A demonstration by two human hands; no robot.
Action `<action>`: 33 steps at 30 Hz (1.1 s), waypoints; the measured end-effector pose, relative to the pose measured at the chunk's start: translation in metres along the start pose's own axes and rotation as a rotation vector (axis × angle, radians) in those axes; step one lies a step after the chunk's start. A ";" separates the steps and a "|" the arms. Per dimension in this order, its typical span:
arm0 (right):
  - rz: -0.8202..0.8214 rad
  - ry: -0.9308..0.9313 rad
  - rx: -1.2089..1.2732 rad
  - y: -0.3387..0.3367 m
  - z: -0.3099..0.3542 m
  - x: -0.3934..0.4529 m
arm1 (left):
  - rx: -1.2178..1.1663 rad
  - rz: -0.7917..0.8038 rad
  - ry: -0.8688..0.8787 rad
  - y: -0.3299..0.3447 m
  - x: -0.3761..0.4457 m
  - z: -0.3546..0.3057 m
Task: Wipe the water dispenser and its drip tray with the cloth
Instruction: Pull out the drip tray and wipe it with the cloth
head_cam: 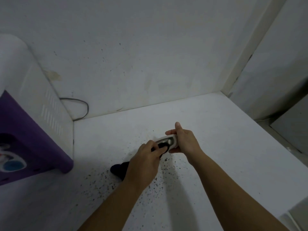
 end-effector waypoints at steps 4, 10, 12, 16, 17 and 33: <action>0.051 0.044 0.090 0.009 -0.007 -0.006 | 0.059 -0.015 0.021 -0.001 -0.005 0.005; 0.039 -0.088 -0.024 0.010 0.011 0.001 | -0.013 -0.080 -0.010 -0.005 0.005 -0.002; 0.047 -0.089 -0.042 0.012 0.011 0.001 | 0.053 -0.069 -0.003 -0.006 0.002 0.002; 0.011 -0.080 -0.102 0.013 0.001 -0.002 | 0.122 -0.094 0.046 0.000 -0.008 0.008; -0.004 -0.080 -0.119 0.011 -0.002 -0.002 | 0.112 -0.093 0.042 0.003 -0.012 0.013; -0.281 -0.052 0.020 -0.023 0.009 0.007 | -0.461 -0.045 -0.730 -0.010 -0.028 0.104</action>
Point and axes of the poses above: each hand's wrist, its own x-axis towards the middle knuckle, its own y-axis out of the palm, z = x × y, the point moved 7 cm from there along x, towards the middle knuckle, and after that the axes turned 11 degrees about -y, right-handed, at the moved point
